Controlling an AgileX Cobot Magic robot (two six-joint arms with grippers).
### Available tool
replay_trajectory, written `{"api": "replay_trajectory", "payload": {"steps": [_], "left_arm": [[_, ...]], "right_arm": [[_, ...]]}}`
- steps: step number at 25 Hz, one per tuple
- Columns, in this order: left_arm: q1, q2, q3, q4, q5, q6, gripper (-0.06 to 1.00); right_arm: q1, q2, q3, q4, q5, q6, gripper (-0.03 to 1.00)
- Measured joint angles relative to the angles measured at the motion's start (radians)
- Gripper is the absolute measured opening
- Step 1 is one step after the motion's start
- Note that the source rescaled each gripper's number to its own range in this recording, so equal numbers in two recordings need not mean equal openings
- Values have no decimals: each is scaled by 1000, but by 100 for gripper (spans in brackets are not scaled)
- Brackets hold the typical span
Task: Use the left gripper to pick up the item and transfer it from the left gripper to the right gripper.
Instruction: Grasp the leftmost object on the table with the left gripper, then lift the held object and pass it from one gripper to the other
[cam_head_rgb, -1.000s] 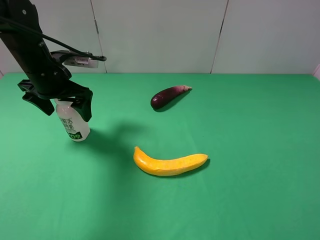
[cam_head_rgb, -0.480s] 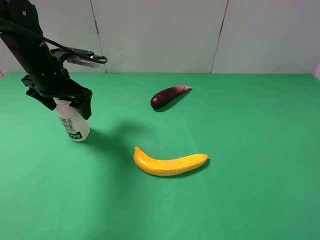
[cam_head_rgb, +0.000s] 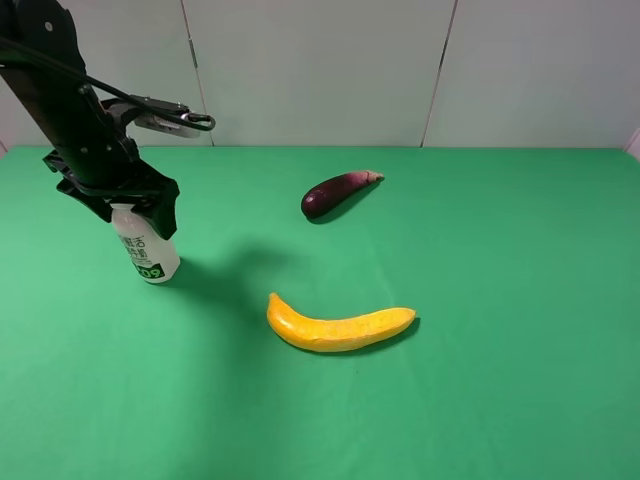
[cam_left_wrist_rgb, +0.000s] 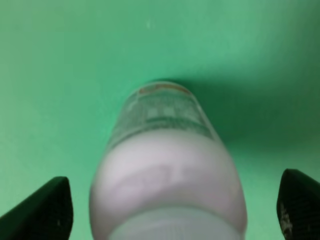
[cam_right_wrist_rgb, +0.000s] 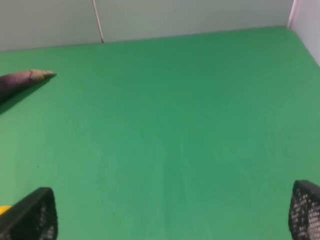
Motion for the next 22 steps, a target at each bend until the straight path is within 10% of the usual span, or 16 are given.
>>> {"api": "replay_trajectory", "payload": {"steps": [4,8,22], "left_arm": [[0,0,0,1,4,0,50],[0,0,0,3,24,0,0],[0,0,0,3,25,0,1]], "right_arm": [[0,0,0,0,0,0,100],[0,0,0,0,0,0,100],[0,0,0,0,0,0,100]]}}
